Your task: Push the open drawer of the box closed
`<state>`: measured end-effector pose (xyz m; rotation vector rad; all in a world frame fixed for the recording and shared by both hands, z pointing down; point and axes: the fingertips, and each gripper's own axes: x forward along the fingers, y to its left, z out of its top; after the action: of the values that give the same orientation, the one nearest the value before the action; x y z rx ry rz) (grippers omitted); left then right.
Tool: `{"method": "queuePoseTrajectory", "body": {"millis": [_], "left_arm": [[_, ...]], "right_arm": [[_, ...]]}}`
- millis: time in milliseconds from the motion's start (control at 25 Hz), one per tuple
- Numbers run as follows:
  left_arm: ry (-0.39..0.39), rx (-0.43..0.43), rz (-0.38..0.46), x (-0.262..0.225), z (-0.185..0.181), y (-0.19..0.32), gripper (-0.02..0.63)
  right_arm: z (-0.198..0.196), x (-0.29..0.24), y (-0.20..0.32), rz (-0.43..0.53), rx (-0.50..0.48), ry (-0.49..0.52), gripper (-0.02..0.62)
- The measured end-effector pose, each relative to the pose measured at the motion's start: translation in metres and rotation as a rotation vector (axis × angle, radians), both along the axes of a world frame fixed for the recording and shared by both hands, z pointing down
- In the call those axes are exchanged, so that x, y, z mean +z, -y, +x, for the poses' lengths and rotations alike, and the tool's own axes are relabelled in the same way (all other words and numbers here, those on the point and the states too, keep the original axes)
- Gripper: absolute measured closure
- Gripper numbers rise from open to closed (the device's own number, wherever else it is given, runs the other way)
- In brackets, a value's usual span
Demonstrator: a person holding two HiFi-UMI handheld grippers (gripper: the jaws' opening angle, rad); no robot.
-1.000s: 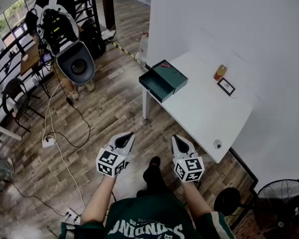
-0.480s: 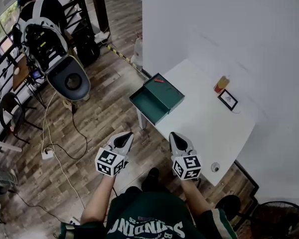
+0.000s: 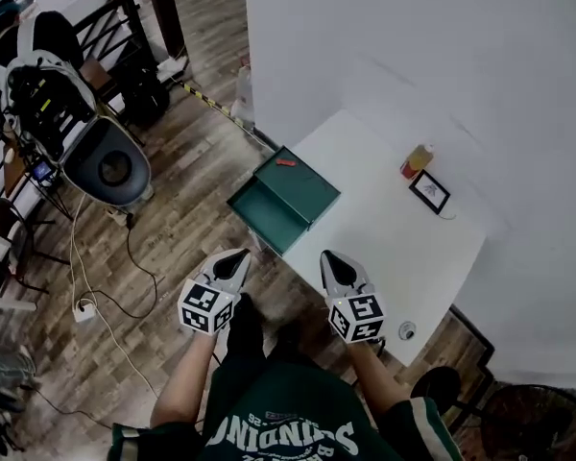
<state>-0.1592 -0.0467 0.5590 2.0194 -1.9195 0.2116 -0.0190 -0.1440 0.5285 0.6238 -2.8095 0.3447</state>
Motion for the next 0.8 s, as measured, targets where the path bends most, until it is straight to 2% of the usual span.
{"method": "queuePoseTrajectory", "body": {"millis": [480,800], "left_arm": [[-0.013,0.118,-0.110,0.047,-0.038,0.040,0.554],[-0.087,0.192,-0.230,0.108,-0.054,0.038,0.552]], "right_arm": [[-0.025,0.018,0.032,-0.061,0.118,-0.048,0.595],[-0.039,0.047,0.023,-0.120,0.194,-0.098,0.595]]}}
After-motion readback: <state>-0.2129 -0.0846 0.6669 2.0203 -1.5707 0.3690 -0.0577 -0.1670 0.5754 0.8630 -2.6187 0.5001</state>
